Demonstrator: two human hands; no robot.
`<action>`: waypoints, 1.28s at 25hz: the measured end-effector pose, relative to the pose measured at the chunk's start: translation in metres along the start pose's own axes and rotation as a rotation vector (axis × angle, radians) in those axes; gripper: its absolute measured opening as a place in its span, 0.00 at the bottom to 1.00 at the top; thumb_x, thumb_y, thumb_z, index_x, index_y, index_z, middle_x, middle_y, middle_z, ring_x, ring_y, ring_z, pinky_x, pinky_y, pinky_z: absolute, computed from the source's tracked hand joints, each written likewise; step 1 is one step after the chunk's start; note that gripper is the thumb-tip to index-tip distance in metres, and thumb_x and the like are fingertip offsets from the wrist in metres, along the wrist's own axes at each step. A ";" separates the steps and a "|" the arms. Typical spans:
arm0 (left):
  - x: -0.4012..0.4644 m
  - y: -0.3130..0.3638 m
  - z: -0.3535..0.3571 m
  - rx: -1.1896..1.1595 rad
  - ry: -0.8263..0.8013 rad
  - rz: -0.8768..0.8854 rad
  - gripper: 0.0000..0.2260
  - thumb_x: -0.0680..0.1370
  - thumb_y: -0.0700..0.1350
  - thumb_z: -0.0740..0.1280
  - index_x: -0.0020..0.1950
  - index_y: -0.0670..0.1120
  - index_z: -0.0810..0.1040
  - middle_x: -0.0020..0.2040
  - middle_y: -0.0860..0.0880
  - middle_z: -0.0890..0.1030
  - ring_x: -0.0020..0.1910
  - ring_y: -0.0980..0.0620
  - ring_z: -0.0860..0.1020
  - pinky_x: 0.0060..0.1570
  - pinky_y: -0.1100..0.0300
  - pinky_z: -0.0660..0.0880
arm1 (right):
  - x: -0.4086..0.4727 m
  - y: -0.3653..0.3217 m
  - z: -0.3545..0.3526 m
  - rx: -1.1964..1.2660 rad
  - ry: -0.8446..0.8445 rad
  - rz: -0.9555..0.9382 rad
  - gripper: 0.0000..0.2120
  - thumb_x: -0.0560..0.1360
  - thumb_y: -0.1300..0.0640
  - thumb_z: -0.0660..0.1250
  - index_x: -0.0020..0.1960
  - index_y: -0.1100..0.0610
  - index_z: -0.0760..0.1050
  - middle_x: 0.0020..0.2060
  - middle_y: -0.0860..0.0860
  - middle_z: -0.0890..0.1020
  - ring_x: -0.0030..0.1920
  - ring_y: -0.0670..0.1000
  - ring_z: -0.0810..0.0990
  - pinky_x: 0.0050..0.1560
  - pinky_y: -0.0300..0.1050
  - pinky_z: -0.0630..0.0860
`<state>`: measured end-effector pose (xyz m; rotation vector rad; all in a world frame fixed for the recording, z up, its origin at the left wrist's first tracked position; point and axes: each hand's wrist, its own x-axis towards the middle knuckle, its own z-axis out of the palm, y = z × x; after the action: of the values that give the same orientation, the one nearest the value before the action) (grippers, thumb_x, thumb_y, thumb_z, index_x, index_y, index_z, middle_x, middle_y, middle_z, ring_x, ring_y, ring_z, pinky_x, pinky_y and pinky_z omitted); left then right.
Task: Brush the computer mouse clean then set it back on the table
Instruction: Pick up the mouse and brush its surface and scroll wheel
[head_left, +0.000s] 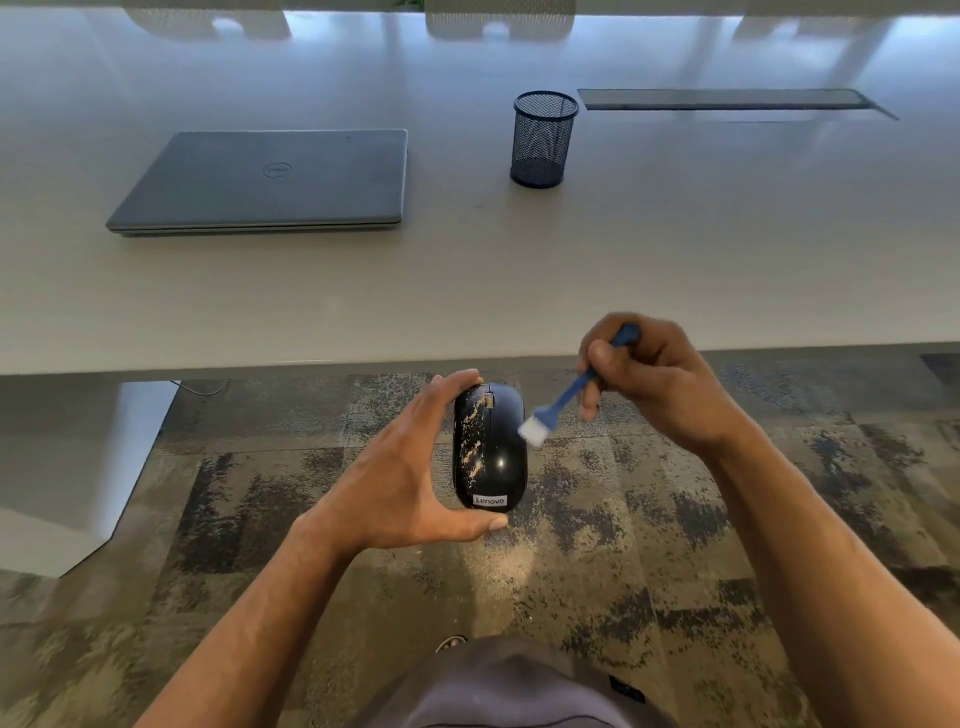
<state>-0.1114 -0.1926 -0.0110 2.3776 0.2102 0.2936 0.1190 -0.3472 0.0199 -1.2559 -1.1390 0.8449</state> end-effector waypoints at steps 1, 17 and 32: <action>0.000 0.000 0.000 0.000 -0.004 -0.006 0.53 0.62 0.63 0.78 0.78 0.50 0.53 0.70 0.57 0.63 0.68 0.64 0.63 0.67 0.79 0.54 | -0.004 -0.001 0.007 0.004 -0.090 -0.017 0.10 0.80 0.49 0.67 0.47 0.56 0.79 0.35 0.51 0.83 0.35 0.50 0.83 0.42 0.46 0.81; 0.001 0.001 -0.003 -0.007 -0.031 -0.032 0.54 0.61 0.66 0.77 0.78 0.60 0.48 0.73 0.59 0.62 0.69 0.69 0.62 0.68 0.73 0.54 | -0.002 0.000 0.012 -0.116 0.420 -0.006 0.05 0.82 0.60 0.64 0.49 0.59 0.78 0.35 0.51 0.85 0.37 0.51 0.85 0.44 0.46 0.83; -0.001 0.001 0.001 -0.034 -0.004 -0.040 0.59 0.63 0.65 0.77 0.79 0.60 0.38 0.74 0.66 0.57 0.73 0.72 0.54 0.69 0.77 0.49 | 0.026 0.012 0.078 0.348 0.547 0.323 0.05 0.79 0.57 0.70 0.51 0.58 0.83 0.39 0.49 0.87 0.40 0.42 0.84 0.50 0.46 0.75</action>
<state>-0.1119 -0.1944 -0.0115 2.3375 0.2483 0.2711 0.0517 -0.2989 0.0089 -1.2818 -0.3411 0.8201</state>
